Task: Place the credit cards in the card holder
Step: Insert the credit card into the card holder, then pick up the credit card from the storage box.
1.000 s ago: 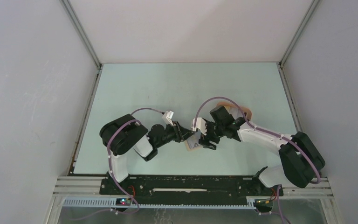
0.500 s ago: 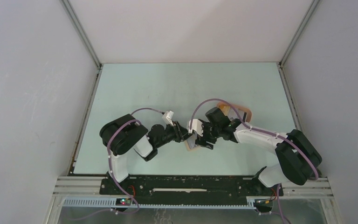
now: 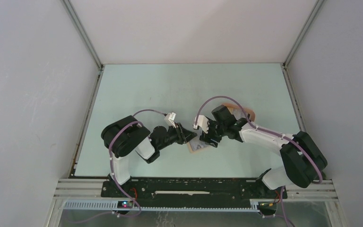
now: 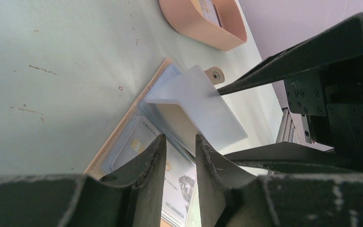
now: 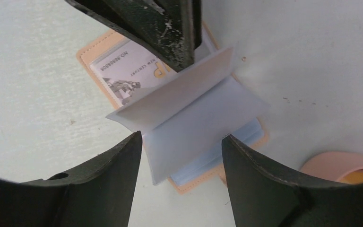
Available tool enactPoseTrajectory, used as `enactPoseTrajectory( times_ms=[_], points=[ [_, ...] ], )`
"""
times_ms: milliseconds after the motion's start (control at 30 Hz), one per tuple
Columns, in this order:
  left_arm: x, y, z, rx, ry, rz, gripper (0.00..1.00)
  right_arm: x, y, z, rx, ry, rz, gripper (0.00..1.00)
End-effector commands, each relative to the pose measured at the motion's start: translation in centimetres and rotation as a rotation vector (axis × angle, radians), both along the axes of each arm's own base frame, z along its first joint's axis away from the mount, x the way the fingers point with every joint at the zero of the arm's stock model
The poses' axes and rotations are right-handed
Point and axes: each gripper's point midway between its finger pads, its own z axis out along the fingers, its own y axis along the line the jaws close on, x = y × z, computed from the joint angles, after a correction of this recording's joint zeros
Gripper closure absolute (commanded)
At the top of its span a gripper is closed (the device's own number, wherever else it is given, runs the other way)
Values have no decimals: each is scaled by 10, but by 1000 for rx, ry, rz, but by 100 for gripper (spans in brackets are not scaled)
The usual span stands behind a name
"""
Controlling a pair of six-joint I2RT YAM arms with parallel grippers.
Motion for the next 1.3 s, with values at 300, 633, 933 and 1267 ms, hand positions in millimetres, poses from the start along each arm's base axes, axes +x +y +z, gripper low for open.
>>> enactPoseTrajectory(
  times_ms=[300, 633, 933, 1267],
  points=[
    [3, 3, 10, -25, -37, 13, 66, 28, -6, 21, 18, -13, -118, 29],
    [-12, 28, 27, -45, -44, 77, 65, 42, -24, 13, -26, 51, -225, 30],
    [-29, 33, 46, -13, -109, 12, 67, 23, -15, 39, 80, 151, -144, 30],
    [-5, 27, 73, 158, -328, -11, 67, 44, -53, 121, 383, 215, -303, 29]
  ],
)
